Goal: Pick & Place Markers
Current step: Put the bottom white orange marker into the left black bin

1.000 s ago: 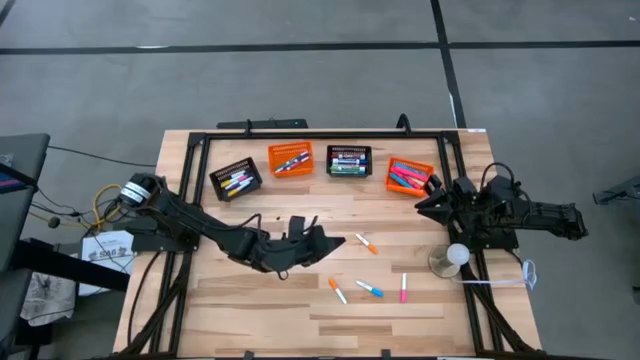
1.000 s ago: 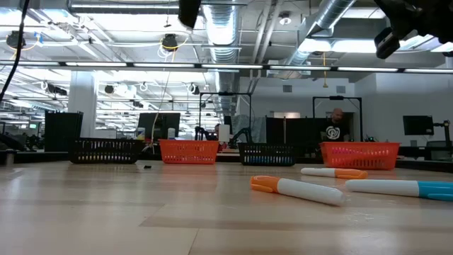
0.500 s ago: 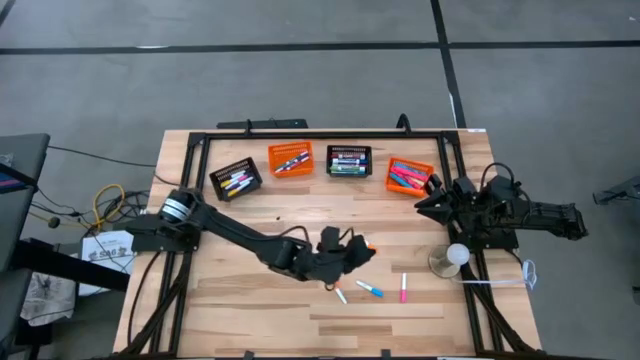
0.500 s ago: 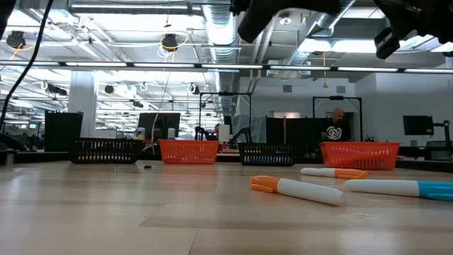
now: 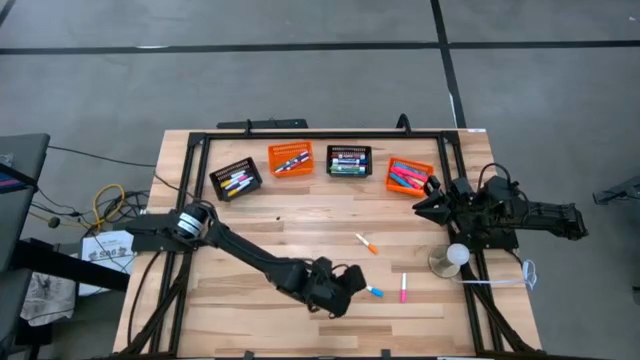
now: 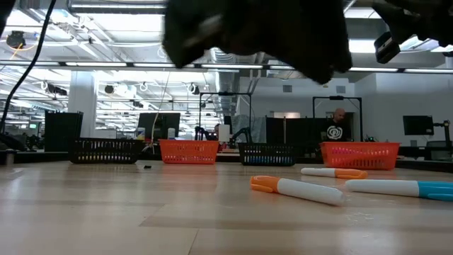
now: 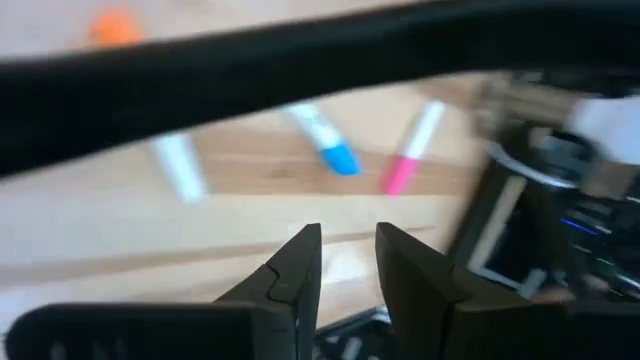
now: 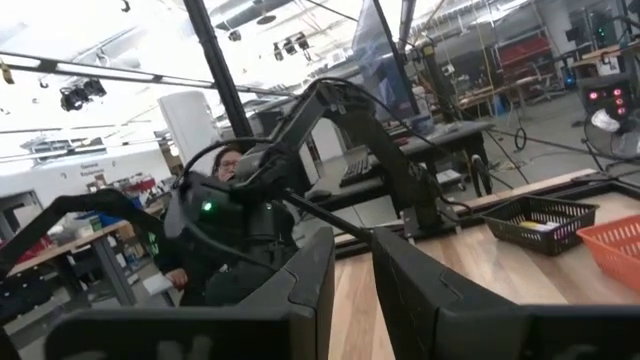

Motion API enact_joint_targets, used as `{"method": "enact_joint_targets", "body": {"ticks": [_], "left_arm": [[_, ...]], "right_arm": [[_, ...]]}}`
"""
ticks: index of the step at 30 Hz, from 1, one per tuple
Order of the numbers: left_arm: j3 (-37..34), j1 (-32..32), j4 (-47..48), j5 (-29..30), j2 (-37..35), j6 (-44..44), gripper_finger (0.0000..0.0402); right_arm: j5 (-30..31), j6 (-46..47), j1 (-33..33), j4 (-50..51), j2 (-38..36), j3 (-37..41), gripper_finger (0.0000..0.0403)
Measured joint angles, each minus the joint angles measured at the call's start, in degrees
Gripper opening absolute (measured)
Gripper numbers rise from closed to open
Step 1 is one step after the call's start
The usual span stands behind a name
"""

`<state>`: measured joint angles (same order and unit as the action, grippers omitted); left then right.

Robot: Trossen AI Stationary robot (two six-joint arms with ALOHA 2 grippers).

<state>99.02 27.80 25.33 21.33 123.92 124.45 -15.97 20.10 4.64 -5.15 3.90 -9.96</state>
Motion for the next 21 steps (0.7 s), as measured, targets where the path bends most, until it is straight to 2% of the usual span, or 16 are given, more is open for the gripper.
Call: {"method": "enact_joint_targets", "body": {"ticks": [4, 14, 21], "left_arm": [[2.2, 0.9, 8.1, -2.4, 0.5, 4.5, 0.0097], [2.7, -1.1, 14.1, -6.9, 0.5, 6.0, 0.0097], [2.6, -1.6, 14.0, -11.4, 1.2, 8.1, 0.0097]], "right_arm": [[0.0, 0.0, 0.0, 0.1, 0.0, 0.0, 0.0063], [1.0, -0.6, 0.0, 0.1, 0.0, 0.0, 0.0063], [1.1, -0.7, 0.0, 0.1, 0.0, 0.0, 0.0063]]}}
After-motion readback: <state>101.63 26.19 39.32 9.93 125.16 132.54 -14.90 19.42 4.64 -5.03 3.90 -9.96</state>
